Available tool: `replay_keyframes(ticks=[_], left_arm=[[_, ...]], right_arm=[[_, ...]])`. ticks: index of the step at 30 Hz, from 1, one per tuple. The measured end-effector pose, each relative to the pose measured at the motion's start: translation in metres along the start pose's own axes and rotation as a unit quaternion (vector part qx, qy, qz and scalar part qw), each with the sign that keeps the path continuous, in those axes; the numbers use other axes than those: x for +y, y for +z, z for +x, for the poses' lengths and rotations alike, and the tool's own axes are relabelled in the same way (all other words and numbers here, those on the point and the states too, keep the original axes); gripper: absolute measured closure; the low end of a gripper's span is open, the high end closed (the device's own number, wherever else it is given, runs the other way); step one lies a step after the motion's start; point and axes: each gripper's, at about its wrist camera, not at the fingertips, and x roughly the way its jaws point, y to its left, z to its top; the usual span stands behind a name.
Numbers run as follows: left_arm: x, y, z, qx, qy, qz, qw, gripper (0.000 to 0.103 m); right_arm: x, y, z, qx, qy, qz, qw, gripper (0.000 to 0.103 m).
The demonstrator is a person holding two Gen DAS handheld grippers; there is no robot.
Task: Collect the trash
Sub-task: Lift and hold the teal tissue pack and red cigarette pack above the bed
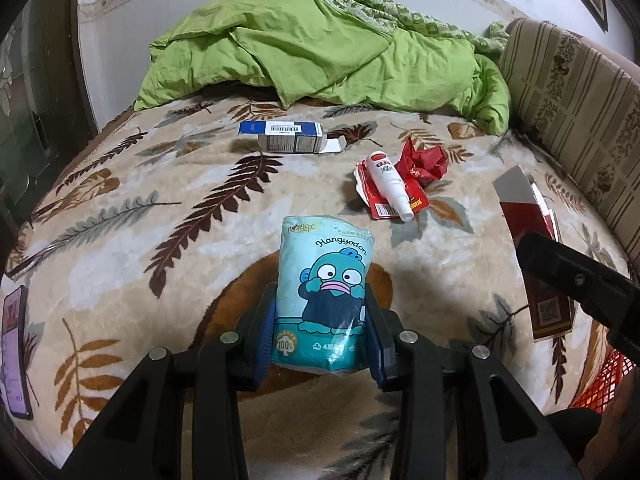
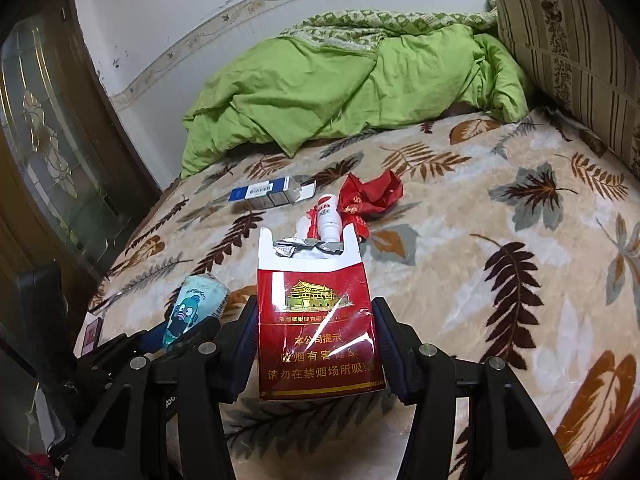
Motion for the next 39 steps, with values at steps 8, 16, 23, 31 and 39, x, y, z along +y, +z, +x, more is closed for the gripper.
replay_keyframes(ticks=[8, 16, 23, 31, 39], left_arm=[[-0.0016, -0.0008, -0.002, -0.008, 0.004, 0.003, 1.0, 0.065], [-0.0018, -0.0018, -0.0004, -0.006, 0.002, 0.003, 1.0, 0.065], [-0.0016, -0.0017, -0.0001, -0.008, 0.003, 0.003, 1.0, 0.065], [-0.001, -0.0017, 0.0001, -0.007, 0.003, 0.003, 1.0, 0.065], [-0.0014, -0.002, 0.0015, -0.006, 0.0, 0.001, 1.0, 0.065]], right_arm=[[-0.0063, 0.0017, 0.0043, 0.009, 0.002, 0.018, 1.0, 0.045], [-0.0062, 0.0017, 0.0049, 0.011, -0.002, 0.011, 1.0, 0.045], [-0.0063, 0.0015, 0.0054, 0.012, -0.003, 0.013, 1.0, 0.045], [-0.0059, 0.0007, 0.0065, 0.014, -0.002, 0.013, 1.0, 0.045], [-0.0059, 0.001, 0.0062, 0.012, -0.002, 0.013, 1.0, 0.045]])
